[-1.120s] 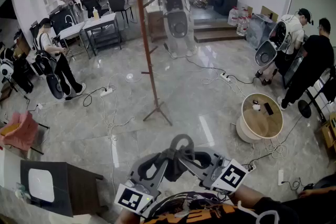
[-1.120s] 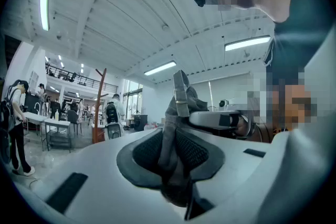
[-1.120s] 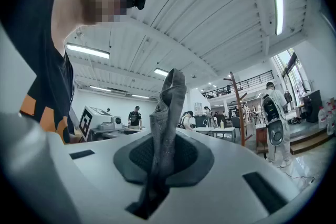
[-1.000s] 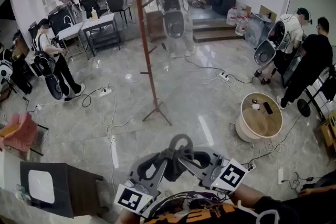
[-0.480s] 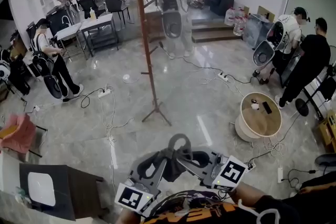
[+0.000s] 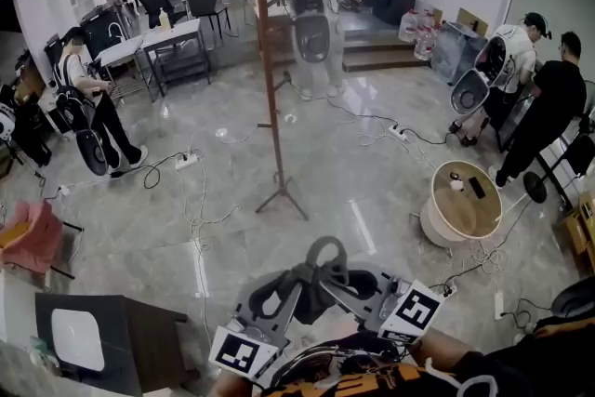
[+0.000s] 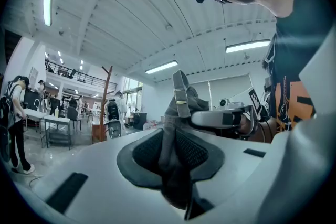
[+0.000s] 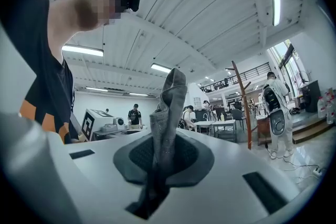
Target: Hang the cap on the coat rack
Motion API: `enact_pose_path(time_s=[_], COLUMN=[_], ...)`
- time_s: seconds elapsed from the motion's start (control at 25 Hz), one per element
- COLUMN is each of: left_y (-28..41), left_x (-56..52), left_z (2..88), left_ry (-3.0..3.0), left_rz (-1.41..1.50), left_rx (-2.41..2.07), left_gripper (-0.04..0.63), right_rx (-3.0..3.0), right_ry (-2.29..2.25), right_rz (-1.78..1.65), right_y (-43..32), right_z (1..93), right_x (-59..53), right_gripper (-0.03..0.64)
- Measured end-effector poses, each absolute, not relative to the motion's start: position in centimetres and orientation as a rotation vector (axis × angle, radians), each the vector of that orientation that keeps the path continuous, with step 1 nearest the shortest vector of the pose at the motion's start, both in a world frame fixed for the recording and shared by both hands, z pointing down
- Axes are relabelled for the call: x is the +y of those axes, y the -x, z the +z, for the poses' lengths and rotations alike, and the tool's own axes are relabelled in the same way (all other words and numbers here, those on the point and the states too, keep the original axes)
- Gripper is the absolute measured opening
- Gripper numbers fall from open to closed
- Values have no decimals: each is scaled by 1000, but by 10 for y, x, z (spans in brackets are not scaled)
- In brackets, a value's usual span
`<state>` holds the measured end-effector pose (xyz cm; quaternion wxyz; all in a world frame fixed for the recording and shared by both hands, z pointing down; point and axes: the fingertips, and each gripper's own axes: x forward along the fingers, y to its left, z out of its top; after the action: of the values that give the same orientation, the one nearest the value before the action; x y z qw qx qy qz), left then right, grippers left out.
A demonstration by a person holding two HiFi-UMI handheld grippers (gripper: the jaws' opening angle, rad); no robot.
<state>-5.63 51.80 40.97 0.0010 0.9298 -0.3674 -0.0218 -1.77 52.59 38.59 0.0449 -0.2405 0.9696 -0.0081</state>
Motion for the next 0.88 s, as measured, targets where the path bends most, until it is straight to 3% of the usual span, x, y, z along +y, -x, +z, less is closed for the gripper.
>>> enact_pose_path(time_s=[0.4, 0.88], left_y=[47, -16], left_x=[452, 292], left_z=[411, 403], left_ry=[-2906, -2928], left_rz=[-101, -48], left_rx=[-1138, -1208], left_gripper=[89, 87], right_rx=[2983, 2955], right_ry=[750, 664], right_rz=[-56, -60], right_y=[11, -50], right_z=[392, 392], right_x=[450, 291], right_gripper=[44, 44])
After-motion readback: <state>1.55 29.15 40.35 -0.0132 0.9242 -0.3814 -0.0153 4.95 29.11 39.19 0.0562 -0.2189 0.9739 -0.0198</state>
